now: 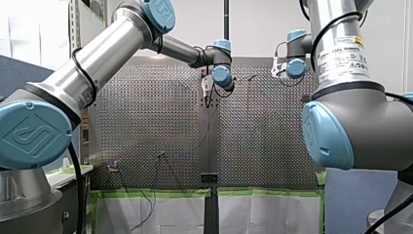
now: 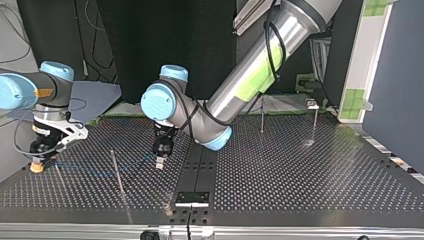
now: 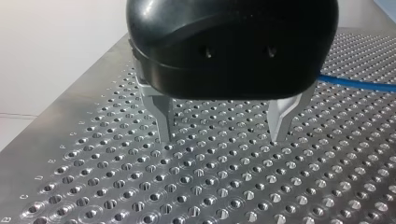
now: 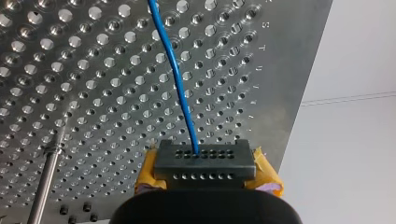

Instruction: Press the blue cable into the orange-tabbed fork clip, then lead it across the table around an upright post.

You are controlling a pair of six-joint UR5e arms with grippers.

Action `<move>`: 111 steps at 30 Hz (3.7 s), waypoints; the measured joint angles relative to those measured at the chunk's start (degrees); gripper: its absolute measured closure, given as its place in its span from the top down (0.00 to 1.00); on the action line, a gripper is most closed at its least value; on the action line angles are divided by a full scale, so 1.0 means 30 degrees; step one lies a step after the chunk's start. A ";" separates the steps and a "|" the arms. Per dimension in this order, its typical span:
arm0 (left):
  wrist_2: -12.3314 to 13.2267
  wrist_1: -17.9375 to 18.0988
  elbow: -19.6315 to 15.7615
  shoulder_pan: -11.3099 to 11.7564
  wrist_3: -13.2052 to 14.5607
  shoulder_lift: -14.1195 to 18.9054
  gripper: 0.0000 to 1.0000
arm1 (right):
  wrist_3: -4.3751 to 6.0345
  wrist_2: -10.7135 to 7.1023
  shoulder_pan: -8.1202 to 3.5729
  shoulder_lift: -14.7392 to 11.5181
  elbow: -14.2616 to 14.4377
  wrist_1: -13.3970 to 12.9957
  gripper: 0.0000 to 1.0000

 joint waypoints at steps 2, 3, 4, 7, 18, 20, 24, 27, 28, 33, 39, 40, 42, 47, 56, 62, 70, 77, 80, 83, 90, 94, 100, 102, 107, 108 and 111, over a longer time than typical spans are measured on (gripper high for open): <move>0.0000 0.0000 0.0000 0.0000 0.0000 0.0001 1.00 | 0.0001 0.0001 0.0000 0.0000 0.0002 0.0001 0.00; -0.0001 0.0000 0.0000 0.0000 0.0000 0.0000 1.00 | 0.0000 -0.0001 0.0000 0.0000 0.0000 0.0000 0.00; 0.0000 0.0000 0.0001 0.0000 0.0000 0.0000 1.00 | 0.0001 0.0000 0.0000 0.0001 0.0001 0.0000 0.00; 0.0000 0.0000 0.0001 0.0000 0.0000 0.0001 1.00 | 0.0001 0.0000 0.0001 0.0001 0.0001 0.0000 0.00; 0.0000 0.0000 0.0000 0.0000 -0.0001 0.0000 1.00 | 0.0001 0.0000 0.0000 0.0001 0.0001 0.0002 0.00; 0.0000 0.0000 0.0000 0.0000 0.0000 0.0000 1.00 | 0.0001 0.0000 0.0000 0.0001 0.0001 0.0000 0.00; -0.0001 0.0000 0.0000 0.0000 0.0000 0.0000 1.00 | 0.0001 0.0000 0.0000 0.0001 0.0000 0.0001 0.00; 0.0000 0.0000 0.0001 0.0000 0.0000 0.0001 1.00 | 0.0001 0.0000 0.0000 0.0001 0.0000 0.0000 0.00; 0.0000 0.0000 0.0001 0.0000 0.0000 0.0000 1.00 | 0.0001 0.0000 -0.0001 0.0001 0.0001 0.0001 0.00; 0.0000 0.0000 0.0000 0.0000 0.0000 0.0000 1.00 | 0.0000 0.0000 0.0000 0.0001 0.0000 0.0001 0.00; 0.0000 0.0000 0.0001 0.0000 0.0000 0.0000 1.00 | 0.0000 -0.0001 0.0000 0.0000 0.0001 0.0000 0.00; 0.0000 0.0000 0.0000 0.0000 0.0000 0.0000 1.00 | 0.0000 0.0000 0.0000 0.0001 0.0001 0.0001 0.00; 0.0000 0.0000 0.0001 0.0000 0.0000 0.0001 1.00 | 0.0000 0.0000 0.0001 0.0001 0.0001 0.0001 0.00; 0.0000 0.0000 0.0000 0.0000 0.0000 0.0001 1.00 | 0.0001 0.0000 0.0001 0.0001 0.0000 0.0000 0.00; 0.0000 0.0000 0.0000 0.0000 0.0000 0.0000 1.00 | 0.0000 -0.0001 0.0001 0.0001 0.0002 0.0001 0.00; 0.0000 0.0000 0.0001 0.0000 0.0000 0.0000 1.00 | 0.0000 -0.0001 0.0000 0.0001 0.0000 0.0000 0.00; 0.0000 0.0000 0.0001 0.0000 0.0000 0.0001 1.00 | 0.0001 -0.0001 0.0000 0.0001 0.0001 0.0001 0.00; -0.0001 -0.0001 0.0000 0.0000 0.0000 0.0001 1.00 | 0.0003 -0.0005 -0.0018 0.0019 0.0000 -0.0002 0.00; 0.0000 0.0000 0.0001 0.0000 0.0000 0.0000 1.00 | 0.0011 -0.0019 -0.0064 0.0063 0.0000 -0.0011 0.00; 0.0000 0.0000 0.0000 0.0000 0.0000 0.0000 1.00 | 0.0025 -0.0043 -0.0152 0.0149 0.0000 -0.0025 0.00; 0.0000 0.0000 0.0001 0.0000 0.0000 0.0000 1.00 | 0.0045 -0.0078 -0.0281 0.0273 0.0000 -0.0046 0.00; 0.0000 0.0000 0.0000 0.0000 0.0000 0.0000 1.00 | 0.0048 -0.0082 -0.0281 0.0282 -0.0001 -0.0047 0.00; 0.0000 0.0000 0.0001 0.0000 0.0000 0.0001 1.00 | 0.0078 -0.0114 -0.0304 0.0484 0.0001 -0.0065 0.00; -0.0001 0.0000 0.0001 0.0000 0.0000 0.0000 1.00 | 0.0090 -0.0127 -0.0313 0.0571 -0.0001 -0.0072 0.00; 0.0000 0.0000 0.0001 0.0000 0.0000 0.0000 1.00 | 0.0123 -0.0164 -0.0334 0.0786 0.0001 -0.0090 0.00; 0.0000 0.0000 0.0001 0.0001 0.0000 0.0000 1.00 | 0.0127 -0.0169 -0.0336 0.0817 0.0000 -0.0095 0.00; 0.0000 0.0000 0.0001 0.0000 0.0000 0.0000 1.00 | 0.0141 -0.0184 -0.0346 0.0913 0.0000 -0.0103 0.00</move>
